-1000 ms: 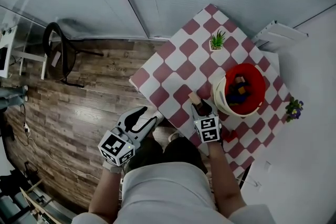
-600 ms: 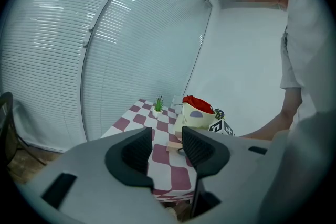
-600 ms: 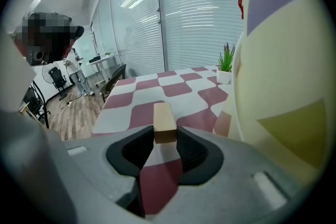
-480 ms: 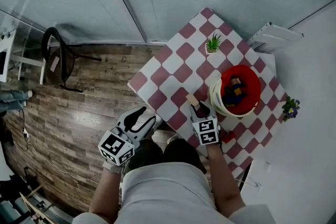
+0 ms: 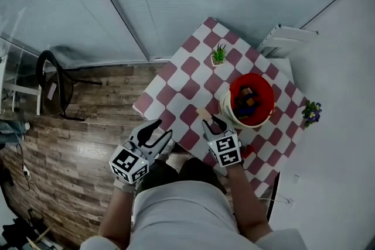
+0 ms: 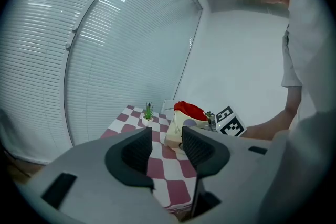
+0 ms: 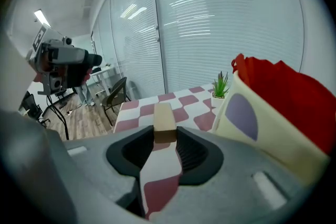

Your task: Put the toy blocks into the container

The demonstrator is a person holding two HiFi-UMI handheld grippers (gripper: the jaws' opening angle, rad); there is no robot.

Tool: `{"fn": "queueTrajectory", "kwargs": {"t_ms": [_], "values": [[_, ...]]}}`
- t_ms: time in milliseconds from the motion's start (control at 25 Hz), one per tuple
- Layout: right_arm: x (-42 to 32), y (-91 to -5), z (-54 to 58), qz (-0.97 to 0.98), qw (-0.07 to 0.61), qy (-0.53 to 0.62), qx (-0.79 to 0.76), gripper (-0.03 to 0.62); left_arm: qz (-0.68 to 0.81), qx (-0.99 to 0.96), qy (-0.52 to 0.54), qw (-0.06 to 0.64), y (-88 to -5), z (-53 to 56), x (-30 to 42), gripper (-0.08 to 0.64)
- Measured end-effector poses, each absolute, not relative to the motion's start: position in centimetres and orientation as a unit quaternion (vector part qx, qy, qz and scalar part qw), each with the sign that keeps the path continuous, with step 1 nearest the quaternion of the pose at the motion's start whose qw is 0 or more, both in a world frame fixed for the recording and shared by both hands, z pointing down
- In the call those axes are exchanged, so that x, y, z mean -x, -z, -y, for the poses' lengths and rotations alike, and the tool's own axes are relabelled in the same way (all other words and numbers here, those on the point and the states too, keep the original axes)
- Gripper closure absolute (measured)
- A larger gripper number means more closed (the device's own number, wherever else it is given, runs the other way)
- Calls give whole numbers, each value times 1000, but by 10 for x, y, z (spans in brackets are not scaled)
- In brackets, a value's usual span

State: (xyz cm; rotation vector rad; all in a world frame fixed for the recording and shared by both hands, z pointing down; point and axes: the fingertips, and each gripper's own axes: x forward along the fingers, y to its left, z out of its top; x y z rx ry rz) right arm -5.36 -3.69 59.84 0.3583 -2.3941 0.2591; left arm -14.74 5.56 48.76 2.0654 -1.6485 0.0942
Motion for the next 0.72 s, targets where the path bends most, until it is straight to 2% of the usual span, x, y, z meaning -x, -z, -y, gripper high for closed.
{"fn": "queueTrajectory", "kwargs": {"t_ms": [720], "values": [[7,-497,85,916,284,-116,-257,453,525,-824,-29,214,-468,-13,110,403]]}}
